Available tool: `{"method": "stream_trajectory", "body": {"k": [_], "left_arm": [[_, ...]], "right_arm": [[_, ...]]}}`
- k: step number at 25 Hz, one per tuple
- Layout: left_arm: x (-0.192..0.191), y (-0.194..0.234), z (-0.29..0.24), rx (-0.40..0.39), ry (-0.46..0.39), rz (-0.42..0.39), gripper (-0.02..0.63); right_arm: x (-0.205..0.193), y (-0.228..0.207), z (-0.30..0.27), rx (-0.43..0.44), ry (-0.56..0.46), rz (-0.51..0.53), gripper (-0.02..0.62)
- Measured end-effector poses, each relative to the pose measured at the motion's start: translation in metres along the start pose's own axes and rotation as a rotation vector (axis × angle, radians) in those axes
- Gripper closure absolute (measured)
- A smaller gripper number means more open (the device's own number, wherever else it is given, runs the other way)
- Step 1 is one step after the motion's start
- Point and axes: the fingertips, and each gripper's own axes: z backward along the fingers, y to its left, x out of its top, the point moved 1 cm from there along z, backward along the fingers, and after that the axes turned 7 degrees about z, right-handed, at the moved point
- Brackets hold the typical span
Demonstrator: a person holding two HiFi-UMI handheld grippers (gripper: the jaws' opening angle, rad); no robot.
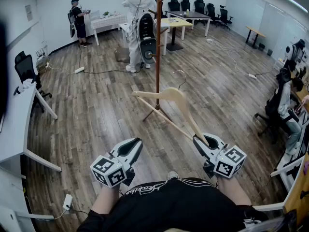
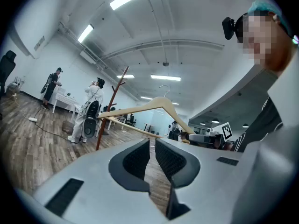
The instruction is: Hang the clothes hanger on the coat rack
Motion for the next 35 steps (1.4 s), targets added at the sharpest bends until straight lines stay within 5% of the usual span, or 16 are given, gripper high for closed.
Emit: {"method": "stream_trajectory", "body": {"k": [21, 35], "left_arm": [[-0.015, 0.01, -0.059, -0.002, 0.051, 0.041, 0.563], [-0.015, 0.037, -0.181, 0.009, 0.141, 0.048, 0.564]], "right_arm": [[-0.015, -0.058, -0.004, -0.015, 0.012, -0.072, 0.518], [-0.034, -0.174, -0.036, -0.011, 0.059, -0.085, 0.518]]}}
